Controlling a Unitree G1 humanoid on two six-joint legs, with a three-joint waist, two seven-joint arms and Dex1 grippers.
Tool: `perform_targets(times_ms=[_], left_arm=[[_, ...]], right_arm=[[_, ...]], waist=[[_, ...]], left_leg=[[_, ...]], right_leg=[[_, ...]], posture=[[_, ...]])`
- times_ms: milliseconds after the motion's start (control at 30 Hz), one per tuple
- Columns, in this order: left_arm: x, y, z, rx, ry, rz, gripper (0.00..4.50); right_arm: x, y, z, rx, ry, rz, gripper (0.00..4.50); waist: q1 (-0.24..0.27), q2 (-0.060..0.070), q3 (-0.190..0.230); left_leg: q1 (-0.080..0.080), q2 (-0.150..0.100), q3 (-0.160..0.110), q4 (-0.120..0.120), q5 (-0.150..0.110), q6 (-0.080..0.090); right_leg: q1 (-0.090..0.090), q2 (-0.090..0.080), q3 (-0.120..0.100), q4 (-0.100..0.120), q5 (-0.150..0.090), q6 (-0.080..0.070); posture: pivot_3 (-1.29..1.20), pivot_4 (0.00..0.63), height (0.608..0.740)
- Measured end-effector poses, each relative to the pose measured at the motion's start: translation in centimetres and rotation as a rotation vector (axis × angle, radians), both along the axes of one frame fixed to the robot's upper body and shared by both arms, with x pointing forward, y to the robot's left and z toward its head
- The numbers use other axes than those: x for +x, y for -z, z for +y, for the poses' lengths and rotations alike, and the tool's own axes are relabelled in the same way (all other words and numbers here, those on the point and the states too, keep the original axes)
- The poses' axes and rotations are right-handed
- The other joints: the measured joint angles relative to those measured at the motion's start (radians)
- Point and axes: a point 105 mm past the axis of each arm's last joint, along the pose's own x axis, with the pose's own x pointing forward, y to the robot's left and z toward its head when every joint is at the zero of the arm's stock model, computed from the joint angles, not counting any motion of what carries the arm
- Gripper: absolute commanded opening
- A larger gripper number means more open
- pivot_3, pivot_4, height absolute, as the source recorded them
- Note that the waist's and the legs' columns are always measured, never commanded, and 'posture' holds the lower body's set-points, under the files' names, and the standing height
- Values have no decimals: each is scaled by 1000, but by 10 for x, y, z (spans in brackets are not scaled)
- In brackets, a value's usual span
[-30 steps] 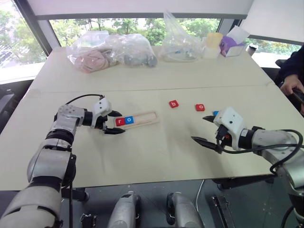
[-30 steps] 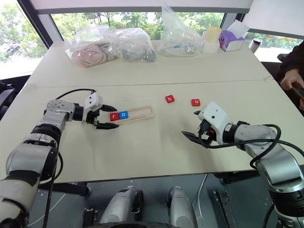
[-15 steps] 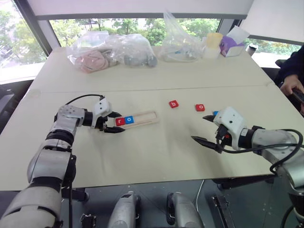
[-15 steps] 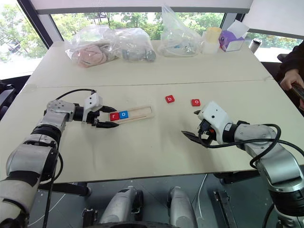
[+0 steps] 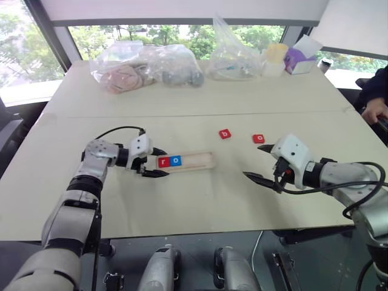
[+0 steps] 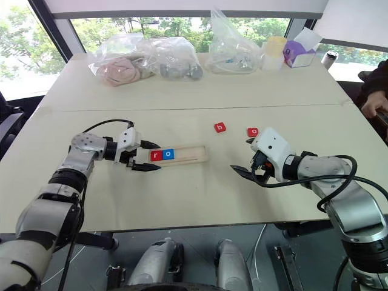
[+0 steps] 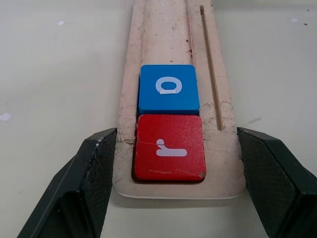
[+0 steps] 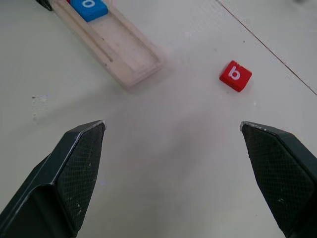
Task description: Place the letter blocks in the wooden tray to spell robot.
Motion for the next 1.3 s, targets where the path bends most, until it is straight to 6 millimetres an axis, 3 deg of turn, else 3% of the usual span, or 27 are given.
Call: perform_targets(times_ms=[333,633,1300], left_arm=[[-5,-1,-24,19,-15,-48,3310],[-22,0,-45,76,80,51,3310],[-26,1,-59,86,64,71,3310]], right_arm=[[0,2,1,-6,-3,0,4500],[1,4,5,-5,-4,-10,4500],[1,11,5,20,33,-10,4500]], waist=[[15,5,-3],[3,5,-3],[6,5,-3]], left_leg=[[0,0,0,1,0,1],[-1,0,-1,1,-1,2],[-1,0,-2,1,-1,2]], right_leg=[[3,-4,-6,-2,0,0],[2,-3,-6,-2,-1,0],[3,-3,-7,-2,-1,0]], posture=[[0,150,725],[0,150,725],[0,150,725]])
